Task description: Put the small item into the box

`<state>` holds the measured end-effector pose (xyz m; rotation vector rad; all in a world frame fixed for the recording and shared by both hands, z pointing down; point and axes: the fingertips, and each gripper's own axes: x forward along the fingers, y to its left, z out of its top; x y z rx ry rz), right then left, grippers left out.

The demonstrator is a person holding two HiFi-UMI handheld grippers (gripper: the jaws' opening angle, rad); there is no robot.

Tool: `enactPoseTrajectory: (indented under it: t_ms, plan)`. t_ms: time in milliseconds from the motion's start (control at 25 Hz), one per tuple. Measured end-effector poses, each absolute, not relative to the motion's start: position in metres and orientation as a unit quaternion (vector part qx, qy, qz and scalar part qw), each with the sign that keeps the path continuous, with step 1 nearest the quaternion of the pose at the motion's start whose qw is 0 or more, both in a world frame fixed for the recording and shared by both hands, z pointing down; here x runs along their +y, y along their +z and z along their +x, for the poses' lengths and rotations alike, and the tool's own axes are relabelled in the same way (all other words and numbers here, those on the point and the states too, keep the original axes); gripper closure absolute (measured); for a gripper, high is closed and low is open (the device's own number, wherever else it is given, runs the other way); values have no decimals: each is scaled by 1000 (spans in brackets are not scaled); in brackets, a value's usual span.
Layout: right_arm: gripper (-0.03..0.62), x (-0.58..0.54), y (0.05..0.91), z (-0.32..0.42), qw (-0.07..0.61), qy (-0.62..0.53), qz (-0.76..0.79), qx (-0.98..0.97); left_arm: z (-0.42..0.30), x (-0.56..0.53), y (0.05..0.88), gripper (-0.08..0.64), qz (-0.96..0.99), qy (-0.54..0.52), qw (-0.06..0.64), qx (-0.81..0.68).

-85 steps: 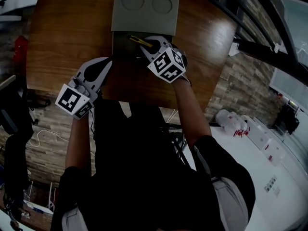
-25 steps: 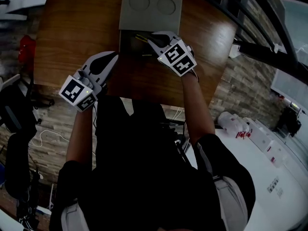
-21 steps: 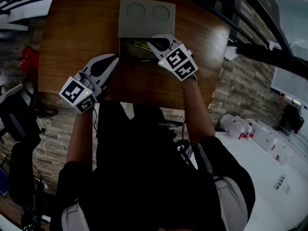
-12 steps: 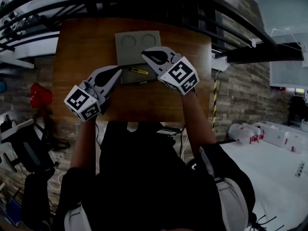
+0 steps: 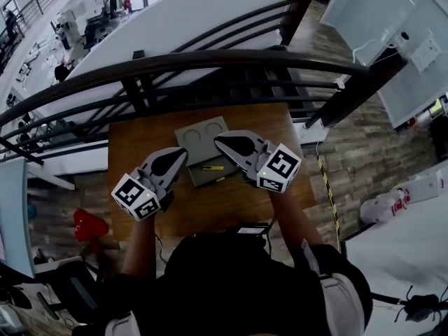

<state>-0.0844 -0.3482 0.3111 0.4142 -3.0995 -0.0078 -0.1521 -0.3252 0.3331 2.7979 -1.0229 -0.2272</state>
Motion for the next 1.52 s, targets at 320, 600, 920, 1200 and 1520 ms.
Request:
enactPoseTrajectory:
  t_ms: [320, 600, 920, 1200, 1520]
  plan:
    - [581, -299, 291, -38, -90, 22, 118, -989, -129, -295, 321, 545, 939, -73, 77, -326]
    - [581, -256, 294, 15, -136, 79, 78, -985, -89, -261, 317, 545, 928, -92, 80, -351]
    - [581, -181, 312, 64, -137, 106, 46, -984, -27, -185, 328, 545, 928, -81, 90, -353]
    - [581, -112, 341, 73, -133, 145, 14, -980, 1, -126, 357, 543, 925, -60, 114, -358]
    - [581, -72, 325, 65, -131, 116, 50, -983, -13, -83, 343, 545, 935, -72, 104, -331]
